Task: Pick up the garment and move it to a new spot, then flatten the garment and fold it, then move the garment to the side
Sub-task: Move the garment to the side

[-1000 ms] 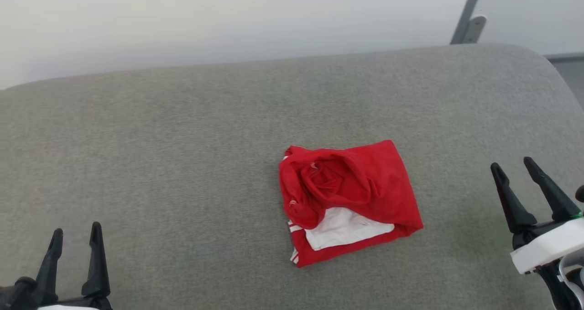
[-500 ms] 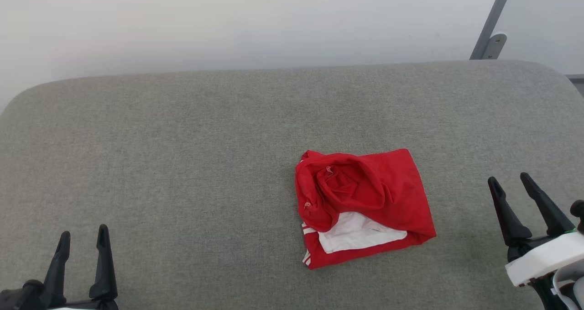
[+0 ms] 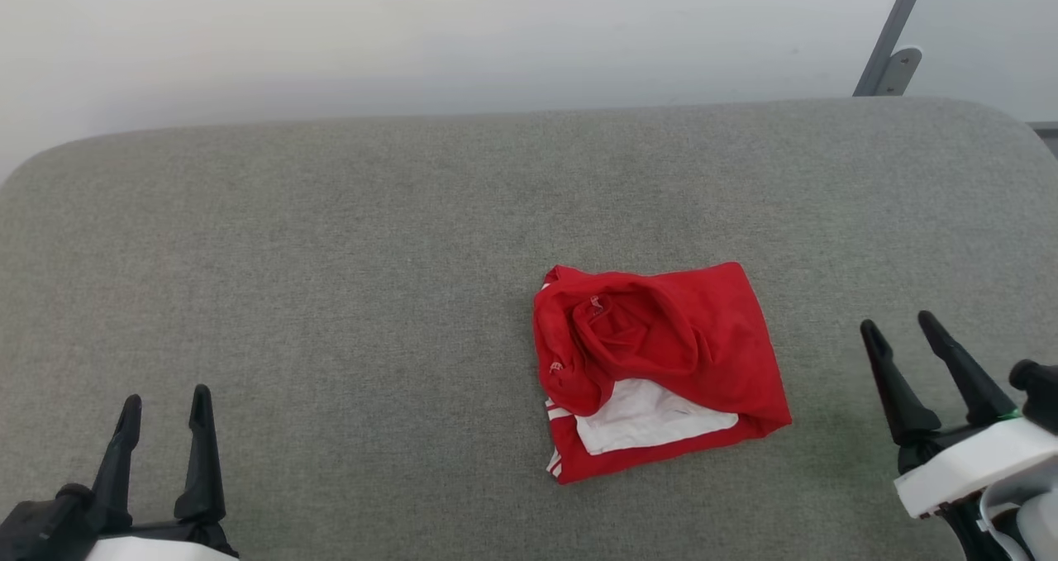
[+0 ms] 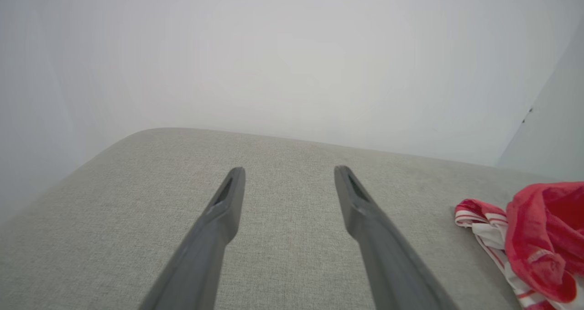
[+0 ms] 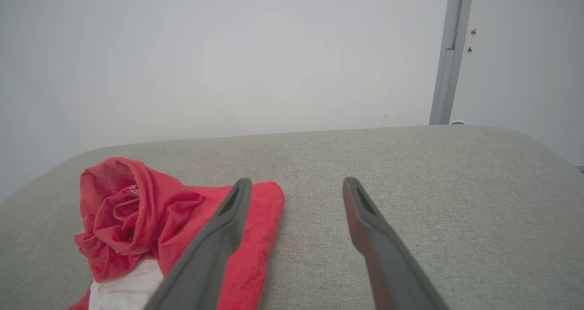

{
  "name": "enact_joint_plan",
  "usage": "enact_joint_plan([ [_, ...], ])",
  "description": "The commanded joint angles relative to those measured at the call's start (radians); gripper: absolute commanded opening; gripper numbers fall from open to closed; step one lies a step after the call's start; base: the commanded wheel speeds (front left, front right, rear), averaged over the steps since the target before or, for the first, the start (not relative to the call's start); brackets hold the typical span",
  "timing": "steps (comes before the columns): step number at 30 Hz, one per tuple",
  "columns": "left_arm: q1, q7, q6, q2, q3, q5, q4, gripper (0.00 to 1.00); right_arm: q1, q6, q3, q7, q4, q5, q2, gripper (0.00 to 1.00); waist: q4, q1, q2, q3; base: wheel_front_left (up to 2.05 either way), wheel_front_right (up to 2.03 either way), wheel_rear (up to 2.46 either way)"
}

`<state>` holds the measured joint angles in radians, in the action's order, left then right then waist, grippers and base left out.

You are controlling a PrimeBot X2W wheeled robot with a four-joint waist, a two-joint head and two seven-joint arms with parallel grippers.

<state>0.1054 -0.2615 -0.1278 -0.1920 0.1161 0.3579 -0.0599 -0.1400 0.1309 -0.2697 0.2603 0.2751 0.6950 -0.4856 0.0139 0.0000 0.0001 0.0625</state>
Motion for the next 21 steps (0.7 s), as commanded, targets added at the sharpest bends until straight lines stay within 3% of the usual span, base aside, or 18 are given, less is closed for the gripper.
enact_joint_plan([
  [1,-0.012,-0.004,-0.003,-0.004,0.000,-0.006,-0.001,1.00,-0.015,-0.001,-0.010,0.005,0.001,0.008,-0.003,1.00,-0.001,0.0000,-0.0001,0.003,0.00,0.00,0.00],
  [9,-0.044,-0.004,-0.003,0.003,-0.011,-0.009,0.010,1.00,-0.114,-0.001,-0.140,-0.078,0.035,0.126,-0.070,1.00,0.009,0.0000,-0.0001,0.040,0.00,0.00,0.00],
  [21,-0.108,-0.004,-0.003,0.021,-0.069,0.002,0.007,1.00,-0.341,-0.001,-0.348,-0.510,0.040,0.332,-0.221,1.00,0.073,0.0000,-0.0001,0.145,0.00,0.00,0.00],
])
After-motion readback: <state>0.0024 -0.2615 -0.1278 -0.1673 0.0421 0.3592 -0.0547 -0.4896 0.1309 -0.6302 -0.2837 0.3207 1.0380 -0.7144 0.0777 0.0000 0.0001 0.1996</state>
